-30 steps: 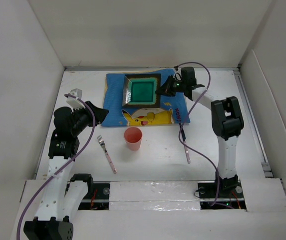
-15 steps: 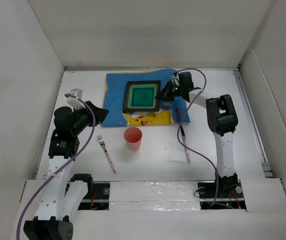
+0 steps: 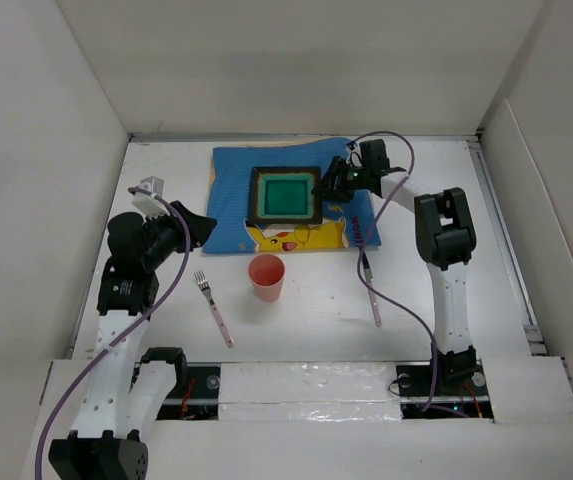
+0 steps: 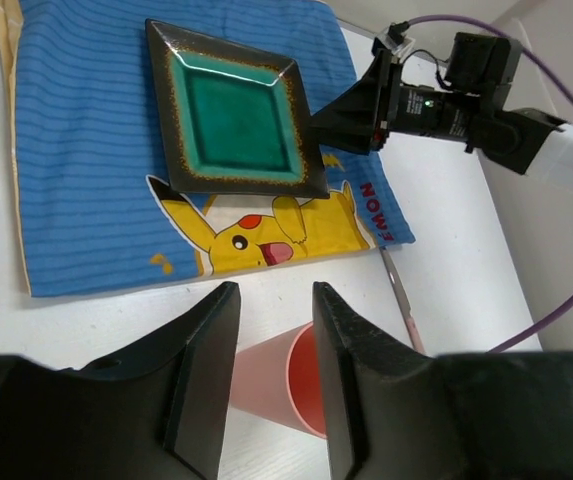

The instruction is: Set the dinner table for one person

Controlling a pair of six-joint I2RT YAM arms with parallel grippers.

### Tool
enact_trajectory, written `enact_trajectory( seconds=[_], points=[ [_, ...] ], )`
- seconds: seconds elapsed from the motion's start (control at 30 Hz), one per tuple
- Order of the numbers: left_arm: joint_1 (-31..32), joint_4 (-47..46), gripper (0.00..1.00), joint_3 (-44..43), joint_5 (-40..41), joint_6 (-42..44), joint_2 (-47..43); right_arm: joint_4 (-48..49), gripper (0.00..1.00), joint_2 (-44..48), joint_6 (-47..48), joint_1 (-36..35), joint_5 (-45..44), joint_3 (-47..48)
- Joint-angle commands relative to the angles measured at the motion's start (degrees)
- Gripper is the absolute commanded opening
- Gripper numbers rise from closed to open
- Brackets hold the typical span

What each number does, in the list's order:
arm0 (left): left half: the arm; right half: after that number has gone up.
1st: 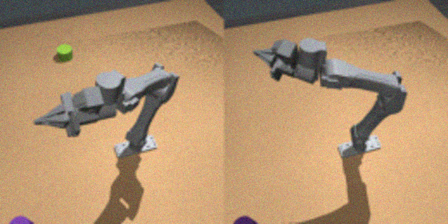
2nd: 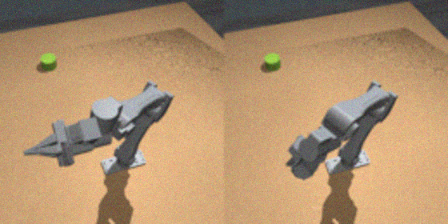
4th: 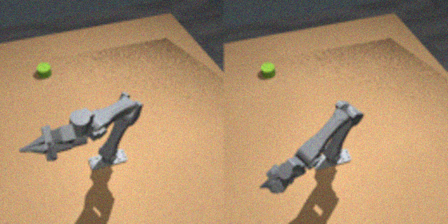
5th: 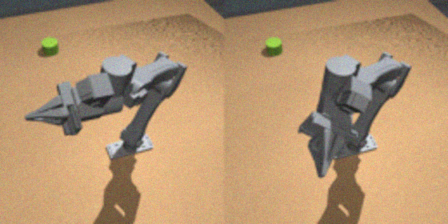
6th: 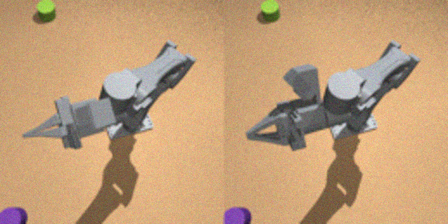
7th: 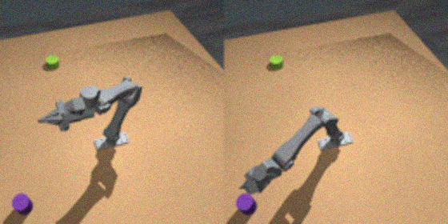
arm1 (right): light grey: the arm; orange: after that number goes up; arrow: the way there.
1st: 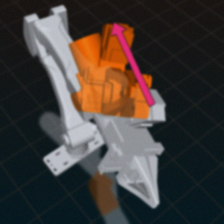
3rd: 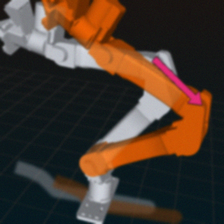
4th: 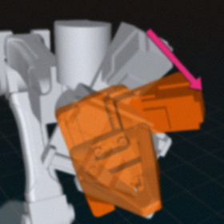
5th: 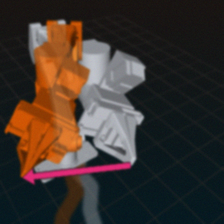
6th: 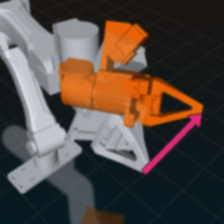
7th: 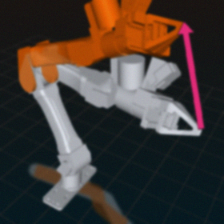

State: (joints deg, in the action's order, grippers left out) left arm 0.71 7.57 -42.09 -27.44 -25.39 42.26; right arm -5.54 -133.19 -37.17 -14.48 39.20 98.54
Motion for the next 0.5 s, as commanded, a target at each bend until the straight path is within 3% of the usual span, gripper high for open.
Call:
enact_trajectory(
  seconds=[0.0, 0.07, 0.13, 0.2, 0.23, 0.27, 0.3, 0.33, 0.43, 0.47],
  points=[
    [-0.7, -1.9, 0.32, -0.1, -0.4, -0.1, 0.0, -4.8, 0.56, 7.4, 6.2, 0.5, -5.7, 2.6],
    [-1.2, -2.0, 0.39, 0.0, -0.4, -0.3, 0.2, -7.4, 0.57, 10.2, 9.1, 0.5, -11.4, 1.7],
    [-1.2, -1.9, 0.4, -0.1, -0.7, -0.2, 0.5, -7.8, 0.57, 12.6, 10.9, 0.5, -15.3, 0.2],
    [-1.2, -2.1, 0.4, 0.2, -0.7, -0.4, 0.1, -7.3, 0.5, 17.4, 11.8, 0.5, -18.8, -3.2],
    [-1.2, -2.1, 0.4, 0.2, -0.6, -0.4, -0.2, -5.7, 0.43, 19.7, 12.6, 0.5, -19.3, -5.3],
    [-1.2, -2.0, 0.39, 0.1, -0.5, -0.3, 0.2, -2.2, 0.22, 24.9, 13.3, -0.2, -19.8, -10.1],
    [-1.2, -1.9, 0.38, -0.1, -0.6, -0.4, 0.4, -1.1, 0.08, 27.4, 14.0, -1.9, -20.1, -12.1],
    [-1.2, -2.0, 0.36, -0.1, -0.7, -0.3, 0.5, -0.6, 0.0, 30.1, 16.3, -3.2, -20.6, -13.7],
    [-1.2, -2.3, 0.15, 0.1, -1.4, 0.2, -0.2, 0.5, 0.0, 39.4, 22.5, -11.6, -23.3, -20.5],
    [-1.2, -2.4, 0.0, 0.0, -1.4, 0.2, 0.2, -0.3, 0.0, 41.2, 24.0, -14.1, -26.4, -21.8]
  ],
)
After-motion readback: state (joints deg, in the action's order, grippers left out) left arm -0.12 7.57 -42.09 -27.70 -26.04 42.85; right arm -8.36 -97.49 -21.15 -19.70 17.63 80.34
